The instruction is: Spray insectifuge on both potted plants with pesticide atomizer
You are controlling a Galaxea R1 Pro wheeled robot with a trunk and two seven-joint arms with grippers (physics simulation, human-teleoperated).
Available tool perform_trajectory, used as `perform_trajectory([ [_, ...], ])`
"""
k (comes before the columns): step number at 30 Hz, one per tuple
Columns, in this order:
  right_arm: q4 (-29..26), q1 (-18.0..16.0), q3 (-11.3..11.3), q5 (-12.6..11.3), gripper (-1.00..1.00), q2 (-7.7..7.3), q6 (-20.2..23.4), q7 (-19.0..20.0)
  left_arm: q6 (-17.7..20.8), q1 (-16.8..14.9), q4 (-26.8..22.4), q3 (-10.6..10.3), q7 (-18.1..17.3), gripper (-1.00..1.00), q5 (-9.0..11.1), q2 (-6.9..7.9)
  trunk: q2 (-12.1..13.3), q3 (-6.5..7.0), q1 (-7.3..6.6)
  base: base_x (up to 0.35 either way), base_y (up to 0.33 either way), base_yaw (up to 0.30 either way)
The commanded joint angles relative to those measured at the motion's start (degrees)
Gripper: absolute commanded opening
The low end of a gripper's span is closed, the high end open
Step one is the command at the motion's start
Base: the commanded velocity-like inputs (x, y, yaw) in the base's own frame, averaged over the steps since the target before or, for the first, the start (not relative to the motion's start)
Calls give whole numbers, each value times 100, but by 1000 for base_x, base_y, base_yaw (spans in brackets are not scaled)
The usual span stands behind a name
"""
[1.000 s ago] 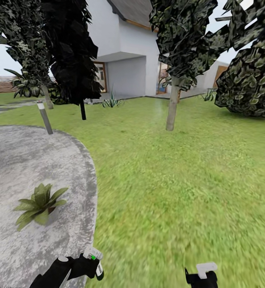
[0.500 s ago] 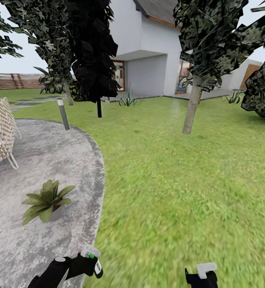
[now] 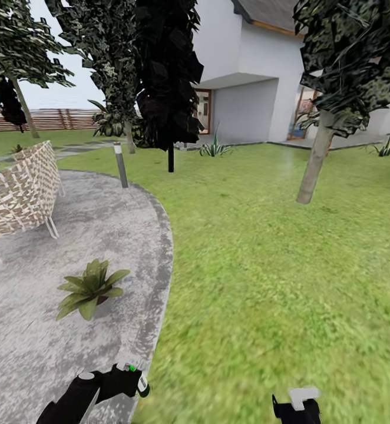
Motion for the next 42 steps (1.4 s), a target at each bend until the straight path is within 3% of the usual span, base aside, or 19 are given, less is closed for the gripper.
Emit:
perform_trajectory([
  [1, 7, -3, -40, 61, 100, 0, -18, -23, 42, -5, -13, 102, -45, -100, -26, 13, -2, -5, -1, 0, 0, 277],
  [4, 7, -3, -40, 61, 100, 0, -18, -21, 33, -8, -16, 435, -52, -100, -26, 34, -2, -5, -1, 0, 0, 278],
  [7, 7, -3, -40, 61, 100, 0, -18, -23, 27, -6, -16, 520, -53, -100, -30, 36, -2, -5, -1, 0, 0, 278],
  [32, 7, -3, -40, 61, 100, 0, -18, -17, 17, -6, -7, 536, -54, -100, -35, 1, -2, -5, -1, 0, 0, 278],
  [42, 7, -3, -40, 61, 100, 0, -18, -20, 41, -20, -43, 550, -4, -100, -35, 67, -2, -5, -1, 0, 0, 278],
])
